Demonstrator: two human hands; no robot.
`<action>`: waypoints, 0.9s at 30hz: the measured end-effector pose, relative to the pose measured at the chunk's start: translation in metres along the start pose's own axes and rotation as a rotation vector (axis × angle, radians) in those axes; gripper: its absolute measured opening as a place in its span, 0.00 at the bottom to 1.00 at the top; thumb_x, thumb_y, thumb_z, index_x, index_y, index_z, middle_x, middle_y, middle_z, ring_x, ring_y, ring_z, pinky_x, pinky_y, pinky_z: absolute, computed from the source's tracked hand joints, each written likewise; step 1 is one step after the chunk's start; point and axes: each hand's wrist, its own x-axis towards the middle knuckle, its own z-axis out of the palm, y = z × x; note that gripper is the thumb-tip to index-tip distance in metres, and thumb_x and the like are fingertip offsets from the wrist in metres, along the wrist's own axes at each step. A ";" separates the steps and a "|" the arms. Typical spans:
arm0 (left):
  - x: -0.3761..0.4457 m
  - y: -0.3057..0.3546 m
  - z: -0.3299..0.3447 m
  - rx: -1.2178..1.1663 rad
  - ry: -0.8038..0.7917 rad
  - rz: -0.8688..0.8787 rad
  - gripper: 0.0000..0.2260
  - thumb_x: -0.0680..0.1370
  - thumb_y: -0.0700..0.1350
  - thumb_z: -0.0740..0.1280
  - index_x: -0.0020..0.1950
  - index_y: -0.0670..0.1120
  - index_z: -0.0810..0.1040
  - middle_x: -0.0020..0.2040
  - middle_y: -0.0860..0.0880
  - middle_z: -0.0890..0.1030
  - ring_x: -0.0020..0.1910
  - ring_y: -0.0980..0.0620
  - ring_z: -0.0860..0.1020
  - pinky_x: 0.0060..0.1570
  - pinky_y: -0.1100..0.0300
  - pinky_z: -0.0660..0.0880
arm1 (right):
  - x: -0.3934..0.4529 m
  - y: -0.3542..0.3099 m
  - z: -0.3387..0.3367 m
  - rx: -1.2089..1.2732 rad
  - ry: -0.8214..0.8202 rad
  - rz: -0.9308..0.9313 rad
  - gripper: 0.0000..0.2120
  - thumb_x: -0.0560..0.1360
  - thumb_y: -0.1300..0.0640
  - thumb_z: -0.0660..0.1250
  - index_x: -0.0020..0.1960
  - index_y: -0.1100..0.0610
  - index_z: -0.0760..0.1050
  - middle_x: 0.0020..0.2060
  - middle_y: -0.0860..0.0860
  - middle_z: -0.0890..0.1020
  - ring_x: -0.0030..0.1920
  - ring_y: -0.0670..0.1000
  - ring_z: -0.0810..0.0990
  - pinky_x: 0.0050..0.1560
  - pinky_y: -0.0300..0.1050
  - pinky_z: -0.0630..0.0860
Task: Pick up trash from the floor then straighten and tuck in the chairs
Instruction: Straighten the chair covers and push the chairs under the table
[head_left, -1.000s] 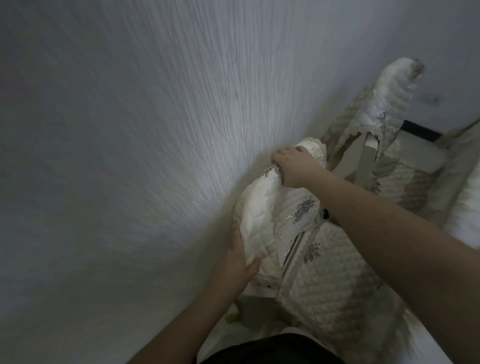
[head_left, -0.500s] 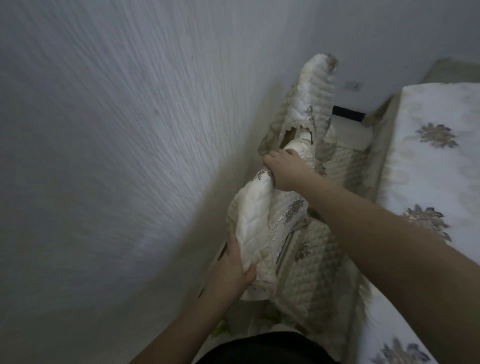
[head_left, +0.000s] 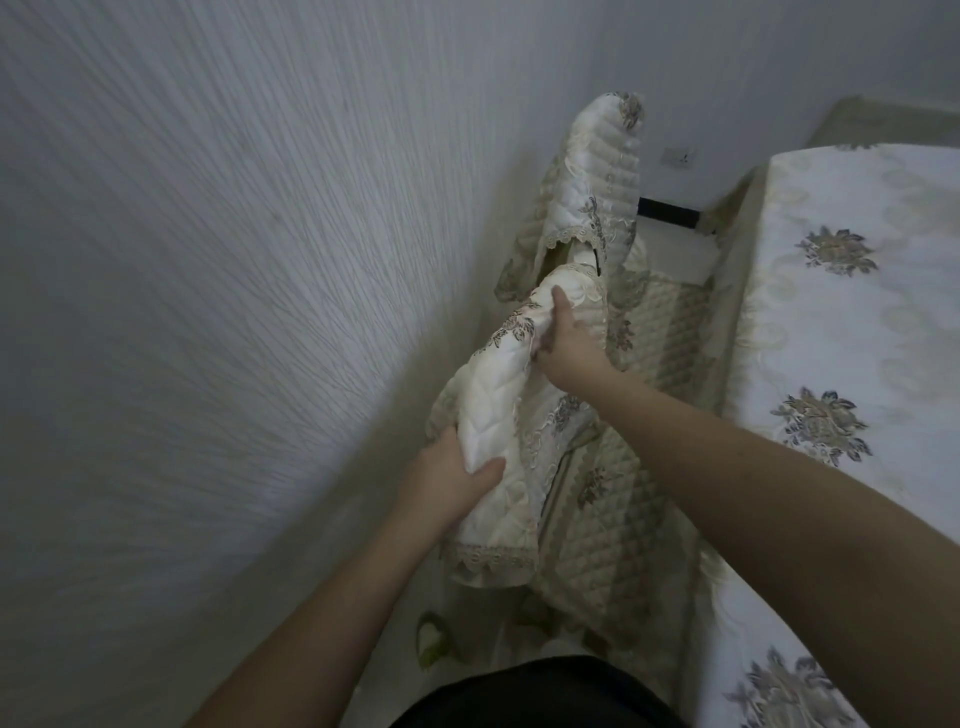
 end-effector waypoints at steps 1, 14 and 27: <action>0.001 0.001 0.002 0.018 0.003 0.005 0.28 0.71 0.60 0.67 0.65 0.46 0.71 0.56 0.46 0.80 0.53 0.45 0.79 0.50 0.53 0.76 | -0.001 -0.001 0.001 0.065 -0.015 0.013 0.40 0.77 0.59 0.60 0.76 0.44 0.35 0.44 0.59 0.75 0.33 0.52 0.74 0.31 0.45 0.71; -0.015 0.000 0.011 0.034 0.095 -0.037 0.20 0.75 0.55 0.66 0.59 0.42 0.73 0.48 0.44 0.80 0.42 0.48 0.77 0.38 0.59 0.72 | -0.007 -0.036 0.008 0.358 -0.055 0.139 0.51 0.71 0.37 0.66 0.76 0.47 0.32 0.72 0.60 0.64 0.68 0.62 0.68 0.65 0.52 0.66; -0.028 -0.004 0.026 0.035 -0.058 0.092 0.25 0.73 0.63 0.64 0.59 0.45 0.73 0.51 0.47 0.81 0.49 0.46 0.80 0.46 0.55 0.78 | -0.024 -0.028 0.016 0.479 0.036 0.137 0.51 0.72 0.42 0.67 0.75 0.49 0.30 0.68 0.58 0.69 0.63 0.58 0.72 0.59 0.44 0.67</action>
